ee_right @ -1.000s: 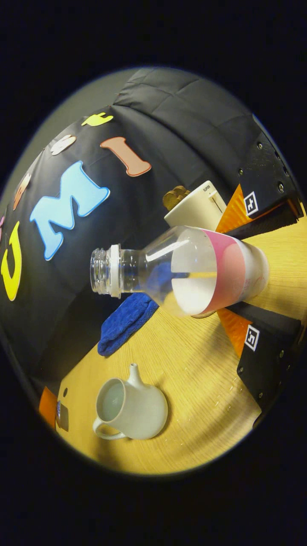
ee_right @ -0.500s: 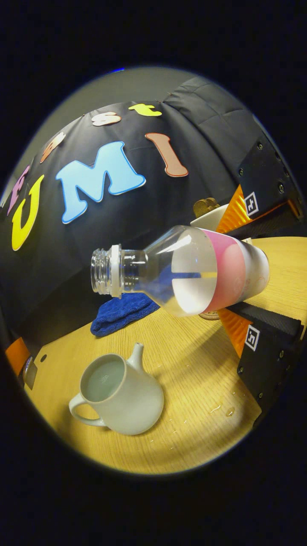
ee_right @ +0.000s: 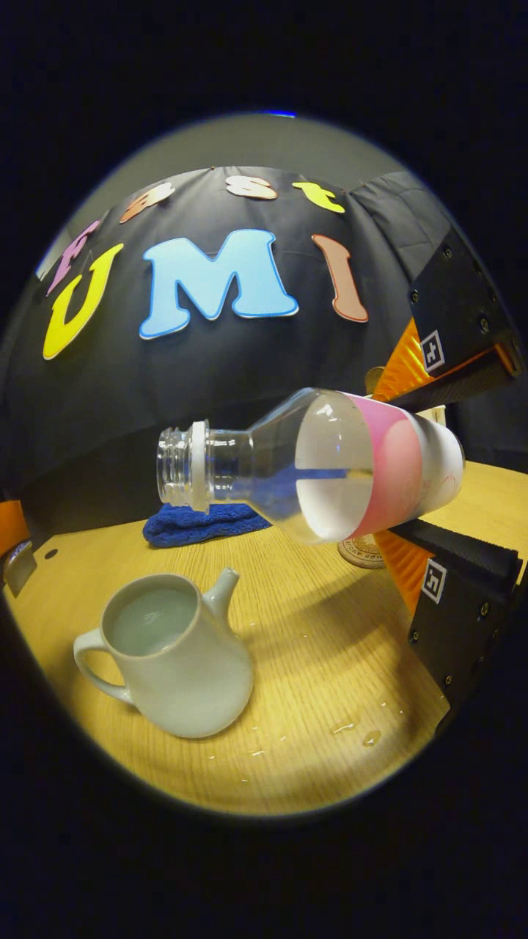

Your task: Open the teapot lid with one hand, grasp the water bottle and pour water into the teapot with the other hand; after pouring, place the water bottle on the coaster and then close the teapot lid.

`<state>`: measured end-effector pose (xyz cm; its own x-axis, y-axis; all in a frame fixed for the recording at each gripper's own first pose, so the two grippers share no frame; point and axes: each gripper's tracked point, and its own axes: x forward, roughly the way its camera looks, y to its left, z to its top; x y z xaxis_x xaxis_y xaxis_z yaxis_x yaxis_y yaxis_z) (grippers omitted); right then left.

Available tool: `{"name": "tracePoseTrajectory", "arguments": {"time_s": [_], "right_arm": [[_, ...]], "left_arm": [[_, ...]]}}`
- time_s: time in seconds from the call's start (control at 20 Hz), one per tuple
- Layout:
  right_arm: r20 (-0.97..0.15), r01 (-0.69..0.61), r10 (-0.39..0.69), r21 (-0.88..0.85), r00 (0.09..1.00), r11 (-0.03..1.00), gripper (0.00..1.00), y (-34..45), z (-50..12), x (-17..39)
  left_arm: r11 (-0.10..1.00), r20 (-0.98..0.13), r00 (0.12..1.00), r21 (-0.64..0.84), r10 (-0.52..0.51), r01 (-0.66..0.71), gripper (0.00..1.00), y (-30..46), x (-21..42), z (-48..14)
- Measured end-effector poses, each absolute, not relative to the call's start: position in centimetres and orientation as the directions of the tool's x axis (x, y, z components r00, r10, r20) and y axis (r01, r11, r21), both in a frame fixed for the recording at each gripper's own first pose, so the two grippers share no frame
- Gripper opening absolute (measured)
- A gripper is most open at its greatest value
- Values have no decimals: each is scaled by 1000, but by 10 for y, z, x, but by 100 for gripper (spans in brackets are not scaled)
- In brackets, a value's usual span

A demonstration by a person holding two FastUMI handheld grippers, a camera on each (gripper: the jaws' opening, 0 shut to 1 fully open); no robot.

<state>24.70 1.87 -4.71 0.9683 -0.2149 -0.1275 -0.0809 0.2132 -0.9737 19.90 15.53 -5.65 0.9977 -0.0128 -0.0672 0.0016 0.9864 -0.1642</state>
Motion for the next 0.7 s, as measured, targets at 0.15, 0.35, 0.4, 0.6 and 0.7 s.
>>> {"name": "tracePoseTrajectory", "arguments": {"time_s": [0.15,0.35,0.4,0.6,0.7], "right_arm": [[-125,-99,-186,-985,975,142,77,26,-42,250],[-118,-108,-159,-992,980,67,77,36,-35,255],[-114,-108,-154,-993,982,45,77,38,-33,255],[-94,-102,-136,-993,986,-56,77,44,-26,259],[-83,-97,-124,-990,989,-106,77,45,-20,261]], "left_arm": [[986,-64,998,-169,-9,-2,11,159,198,-55],[983,-65,998,-182,-2,-10,11,164,199,-56],[982,-68,998,-190,-2,-11,11,164,198,-58],[978,-68,998,-207,4,-18,11,169,199,-58],[977,-68,998,-212,4,-18,11,169,199,-59]]}}
